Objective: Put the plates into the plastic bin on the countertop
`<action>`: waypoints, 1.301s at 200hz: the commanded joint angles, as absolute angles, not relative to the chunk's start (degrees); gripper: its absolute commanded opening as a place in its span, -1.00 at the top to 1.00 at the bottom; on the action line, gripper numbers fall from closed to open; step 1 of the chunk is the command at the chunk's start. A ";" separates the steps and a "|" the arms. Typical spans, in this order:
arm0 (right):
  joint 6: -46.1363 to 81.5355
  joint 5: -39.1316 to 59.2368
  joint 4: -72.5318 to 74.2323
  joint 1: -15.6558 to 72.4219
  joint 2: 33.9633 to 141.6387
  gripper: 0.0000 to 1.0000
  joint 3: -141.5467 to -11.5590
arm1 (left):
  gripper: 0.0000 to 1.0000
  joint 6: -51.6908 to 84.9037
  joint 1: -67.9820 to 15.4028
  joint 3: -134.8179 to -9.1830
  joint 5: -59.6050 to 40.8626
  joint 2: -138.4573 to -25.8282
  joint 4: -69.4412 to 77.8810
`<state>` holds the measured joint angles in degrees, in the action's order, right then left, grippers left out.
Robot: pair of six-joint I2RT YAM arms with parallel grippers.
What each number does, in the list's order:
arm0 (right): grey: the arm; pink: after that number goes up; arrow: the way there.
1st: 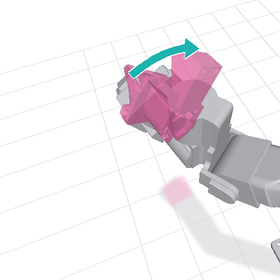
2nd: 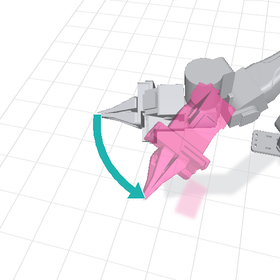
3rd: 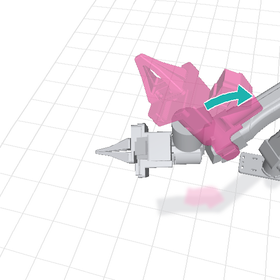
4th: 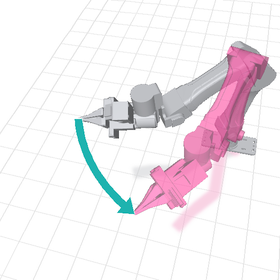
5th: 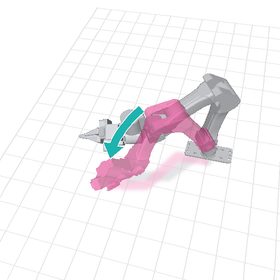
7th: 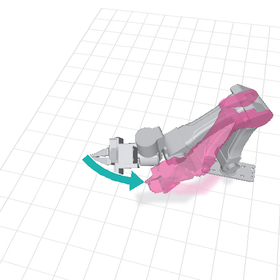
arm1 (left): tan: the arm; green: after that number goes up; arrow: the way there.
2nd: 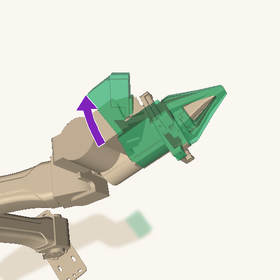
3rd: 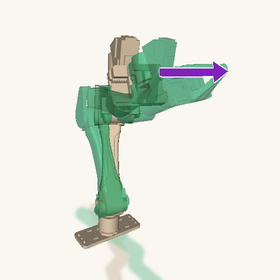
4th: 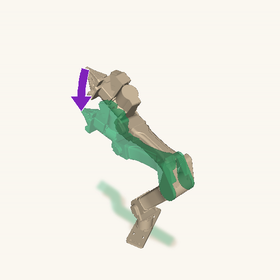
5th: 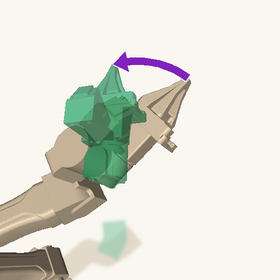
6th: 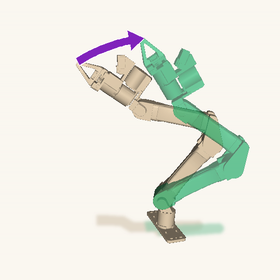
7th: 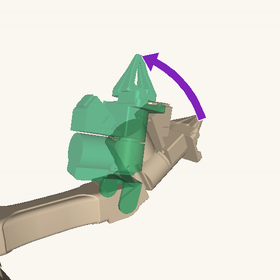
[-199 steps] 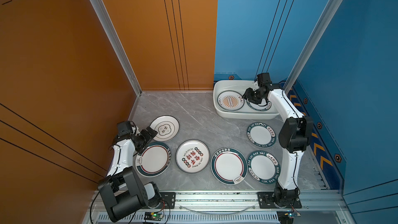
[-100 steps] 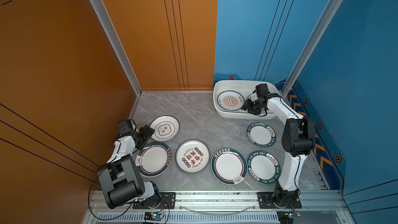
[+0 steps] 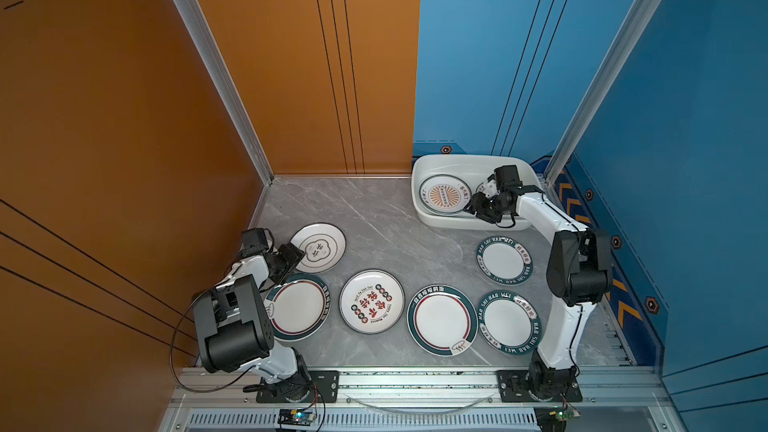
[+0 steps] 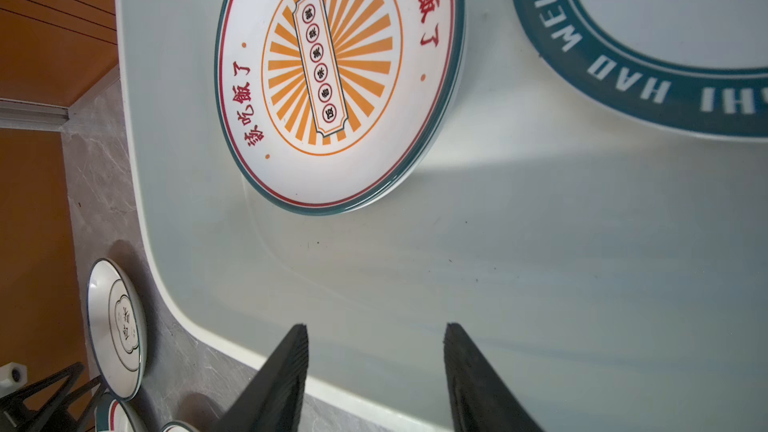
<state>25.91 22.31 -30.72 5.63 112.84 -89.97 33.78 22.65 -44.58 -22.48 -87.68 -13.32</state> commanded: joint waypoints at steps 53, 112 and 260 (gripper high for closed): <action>27.42 23.47 -31.38 6.24 110.74 -0.10 -88.37 | -0.22 35.11 22.23 -41.53 -21.27 -89.36 -7.31; 27.16 23.55 -31.38 6.24 110.22 -0.10 -87.28 | 0.05 36.49 22.10 -40.47 -22.16 -92.17 -2.95; 26.64 24.18 -31.40 6.12 107.77 -0.10 -84.38 | 0.62 38.23 20.71 -41.96 -23.98 -98.60 3.21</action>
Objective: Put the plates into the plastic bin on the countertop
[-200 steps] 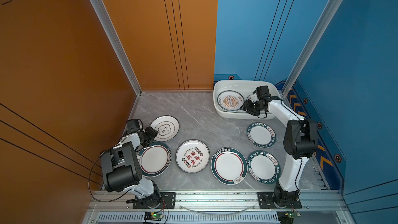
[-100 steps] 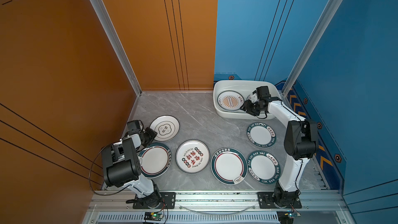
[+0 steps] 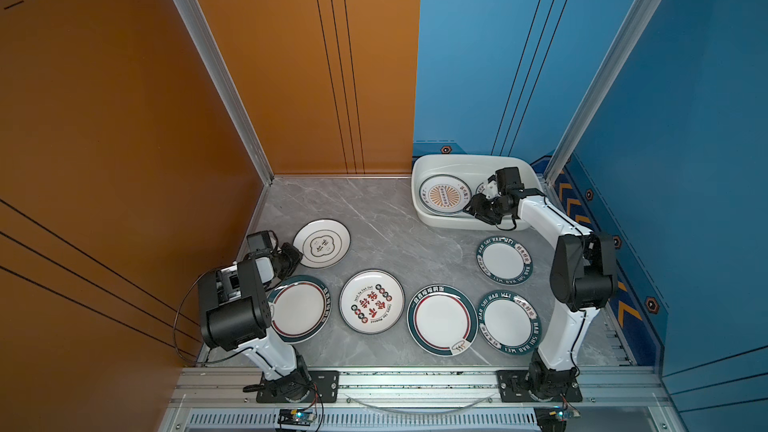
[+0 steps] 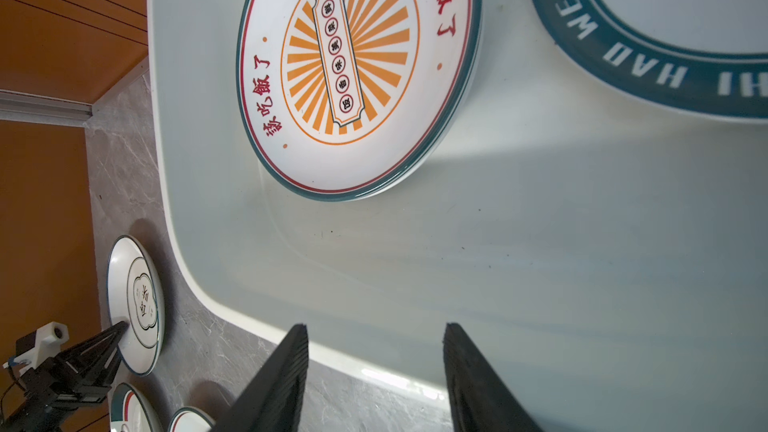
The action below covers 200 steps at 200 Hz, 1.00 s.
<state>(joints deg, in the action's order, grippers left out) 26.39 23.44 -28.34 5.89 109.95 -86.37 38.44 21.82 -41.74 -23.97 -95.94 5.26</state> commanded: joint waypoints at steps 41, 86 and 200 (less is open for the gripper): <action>26.37 24.57 -31.38 5.75 106.41 -0.10 -82.93 | 0.76 38.25 19.76 -42.95 -24.13 -99.82 3.58; 26.19 25.52 -30.98 5.79 105.67 -0.10 -81.49 | 1.00 38.41 19.43 -42.60 -25.42 -99.59 4.39; 28.87 38.95 -20.29 5.93 103.01 -0.11 -77.27 | 1.00 41.87 16.16 -43.40 -32.57 -93.19 5.45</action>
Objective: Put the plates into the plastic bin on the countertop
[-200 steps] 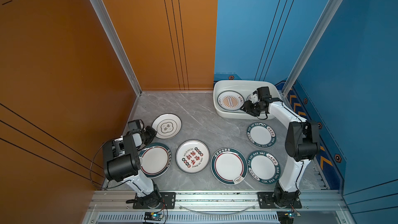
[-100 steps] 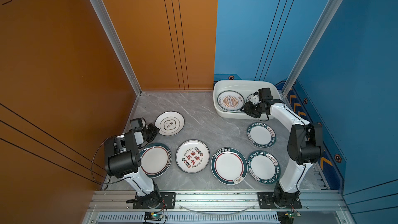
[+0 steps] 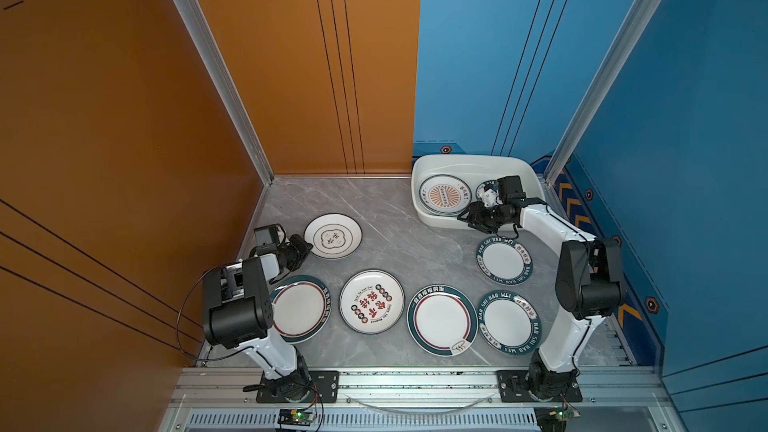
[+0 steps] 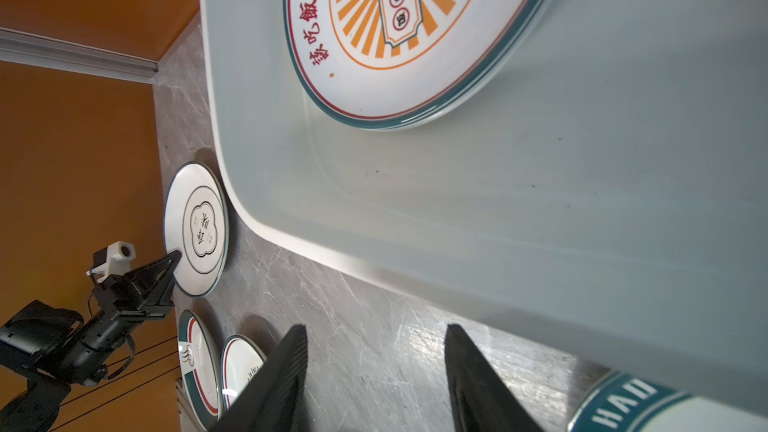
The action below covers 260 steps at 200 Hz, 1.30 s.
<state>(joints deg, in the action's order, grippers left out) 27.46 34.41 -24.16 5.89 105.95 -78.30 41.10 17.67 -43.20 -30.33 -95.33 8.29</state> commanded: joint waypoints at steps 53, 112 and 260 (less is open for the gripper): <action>28.93 43.76 -17.38 7.46 101.97 -0.12 -76.37 | 1.00 43.30 10.98 -45.54 -33.88 -88.93 3.18; 29.20 49.69 -15.35 10.27 102.13 -0.19 -76.07 | 1.00 45.53 6.08 -50.98 -35.56 -82.88 -1.30; 36.10 56.14 -3.23 15.46 105.81 -0.42 -76.86 | 1.00 48.52 -7.77 -62.83 -38.03 -84.25 -4.25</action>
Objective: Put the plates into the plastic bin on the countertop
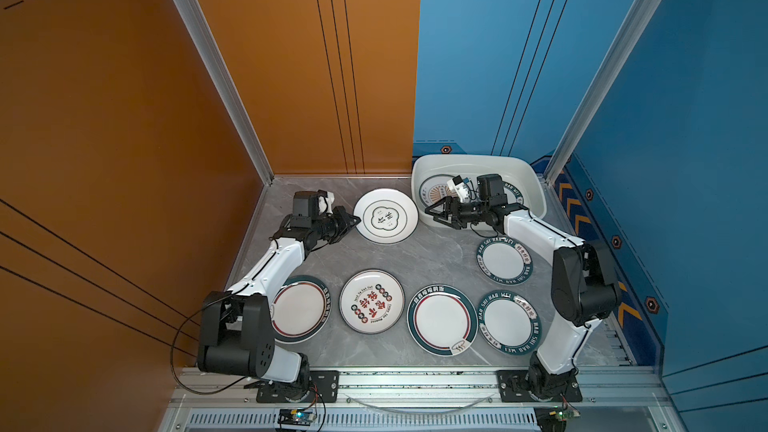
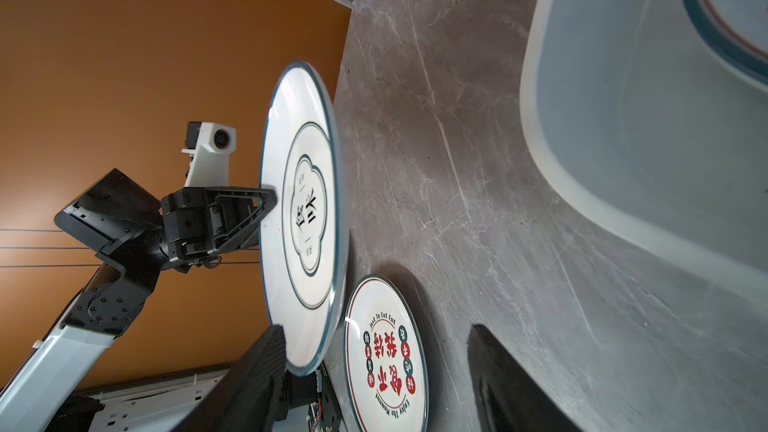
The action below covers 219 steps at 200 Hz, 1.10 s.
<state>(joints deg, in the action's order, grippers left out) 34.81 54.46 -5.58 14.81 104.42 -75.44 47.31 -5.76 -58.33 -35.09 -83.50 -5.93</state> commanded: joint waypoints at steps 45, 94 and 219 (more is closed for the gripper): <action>37.17 56.82 -1.17 17.04 107.13 -0.38 -78.32 | 1.00 47.99 -11.07 -65.86 -37.55 -87.04 -5.34; 38.34 56.86 0.19 17.71 107.95 -0.22 -78.53 | 1.00 46.92 -13.39 -68.80 -37.10 -89.52 -7.38; 38.06 56.04 -1.83 16.16 107.76 1.00 -78.77 | 0.75 40.89 -16.17 -75.58 -34.63 -93.87 -16.82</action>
<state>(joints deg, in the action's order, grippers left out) 40.80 58.39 -0.67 16.08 107.66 -77.12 42.89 -14.94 -72.79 -34.72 -93.25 -14.68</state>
